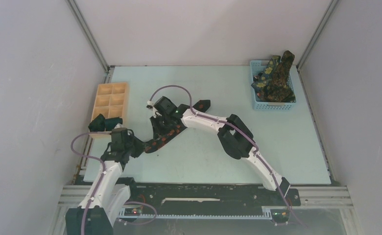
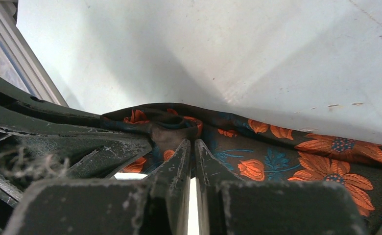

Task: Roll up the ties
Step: Roll the tie at the center of the board.

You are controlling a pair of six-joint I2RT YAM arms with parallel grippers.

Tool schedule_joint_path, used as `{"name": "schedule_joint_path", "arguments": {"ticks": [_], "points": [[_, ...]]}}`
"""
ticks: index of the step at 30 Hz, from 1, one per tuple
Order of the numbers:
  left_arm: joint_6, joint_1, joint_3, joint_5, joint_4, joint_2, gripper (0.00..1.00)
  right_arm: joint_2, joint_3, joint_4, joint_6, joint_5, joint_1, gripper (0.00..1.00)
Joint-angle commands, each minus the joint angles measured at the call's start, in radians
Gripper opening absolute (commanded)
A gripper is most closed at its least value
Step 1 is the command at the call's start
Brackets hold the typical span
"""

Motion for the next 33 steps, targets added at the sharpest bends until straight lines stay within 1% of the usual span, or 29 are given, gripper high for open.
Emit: {"name": "schedule_joint_path", "arguments": {"ticks": [1,18,27,33], "points": [[0.023,0.001,0.043,-0.014,-0.003,0.003,0.00,-0.031,-0.001,0.035,0.002,-0.013,0.020,0.09],[0.029,0.002,0.107,-0.005,-0.030,0.012,0.00,0.022,0.001,0.059,0.031,-0.042,0.055,0.07],[0.051,0.001,0.160,-0.007,-0.070,0.013,0.00,0.037,0.029,0.063,0.048,-0.065,0.086,0.06],[0.080,-0.001,0.192,-0.012,-0.103,0.049,0.00,0.053,0.066,0.073,0.071,-0.105,0.116,0.06]]}}
